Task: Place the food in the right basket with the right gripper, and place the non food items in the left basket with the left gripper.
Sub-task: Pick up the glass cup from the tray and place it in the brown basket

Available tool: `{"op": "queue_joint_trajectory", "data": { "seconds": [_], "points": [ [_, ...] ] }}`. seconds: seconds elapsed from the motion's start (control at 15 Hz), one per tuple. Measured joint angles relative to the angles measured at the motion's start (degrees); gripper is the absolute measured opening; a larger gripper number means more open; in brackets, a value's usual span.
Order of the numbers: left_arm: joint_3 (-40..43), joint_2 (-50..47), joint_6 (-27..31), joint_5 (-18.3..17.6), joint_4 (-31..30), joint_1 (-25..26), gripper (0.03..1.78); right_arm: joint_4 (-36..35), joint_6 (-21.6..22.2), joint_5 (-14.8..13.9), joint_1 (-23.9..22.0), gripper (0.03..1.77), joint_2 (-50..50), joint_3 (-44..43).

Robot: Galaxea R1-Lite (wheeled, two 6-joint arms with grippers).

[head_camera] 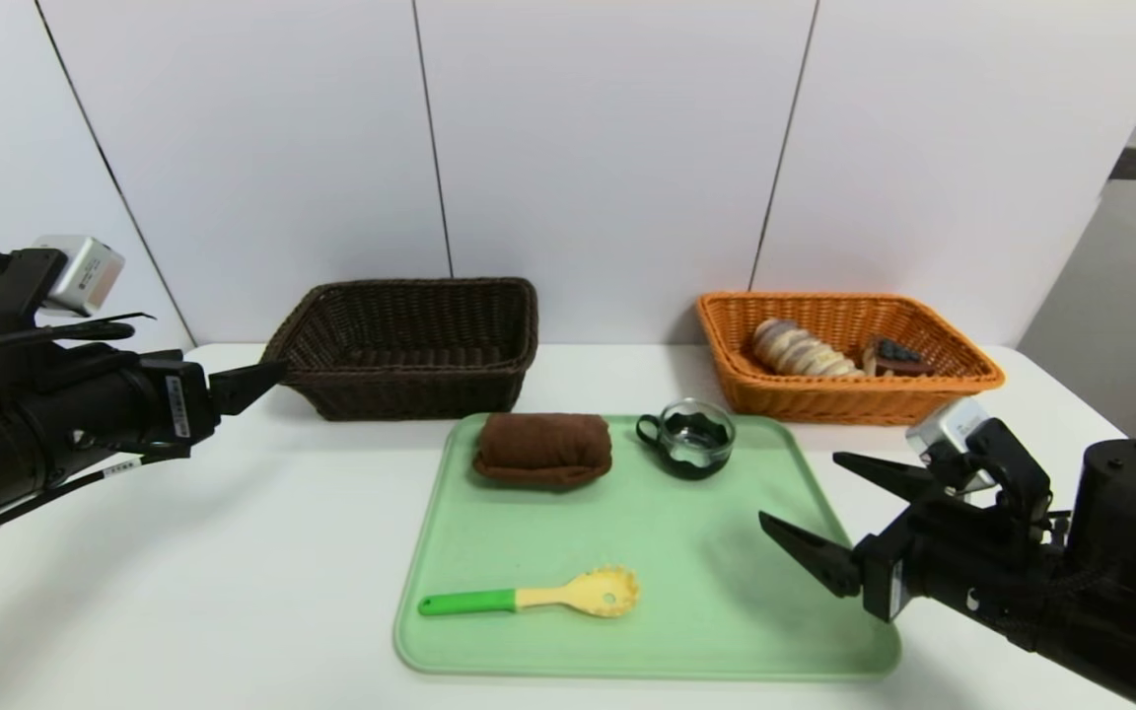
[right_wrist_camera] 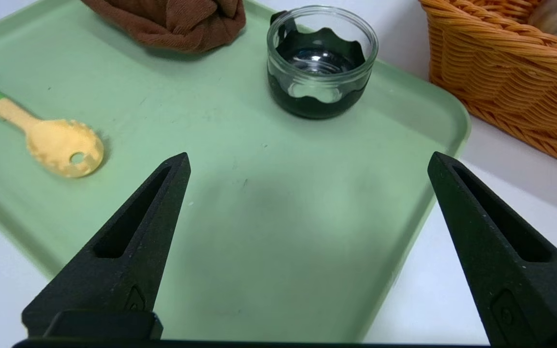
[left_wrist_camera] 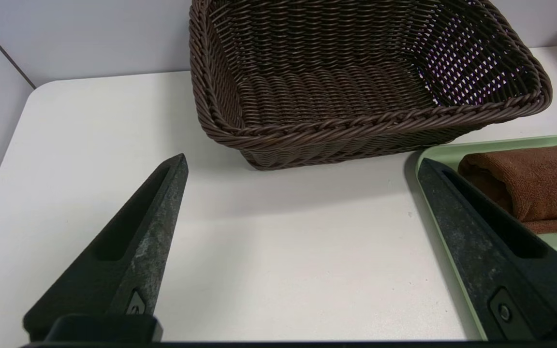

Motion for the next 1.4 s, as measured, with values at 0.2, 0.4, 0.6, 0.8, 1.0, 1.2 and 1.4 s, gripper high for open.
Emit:
{"op": "queue_joint_trajectory", "data": {
  "seconds": [0.2, 0.4, 0.6, 0.8, 1.0, 1.2, 1.4],
  "points": [
    [0.11, 0.01, -0.09, 0.00, 0.02, 0.09, 1.69, -15.06, 0.68, 0.01, 0.27, 1.69, 9.50, 1.71],
    [0.22, 0.23, -0.17, 0.02, 0.02, 0.27, 1.69, -21.28, 2.32, -0.02, 0.61, 1.69, 15.46, 1.61],
    [0.30, 0.59, -0.20, 0.02, 0.02, 0.28, 1.69, -21.36, 2.47, -0.11, 0.52, 1.69, 19.61, -1.32],
    [0.30, 0.76, -1.05, 0.00, 0.00, 0.44, 1.69, -21.36, 2.51, -0.33, 0.27, 1.69, 23.26, -3.96],
    [0.22, 0.91, -1.33, 0.00, 0.02, 0.55, 1.69, -21.37, 2.51, -0.52, -0.56, 1.69, 26.45, -7.33],
    [0.22, 1.06, -1.35, 0.00, 0.02, 0.68, 1.69, -21.39, 2.47, -0.52, -1.19, 1.69, 29.23, -10.19],
    [0.22, 1.19, -1.33, -0.02, 0.02, 0.72, 1.69, -21.42, 2.60, -0.18, -1.27, 1.69, 30.89, -12.51]
  ]
}}
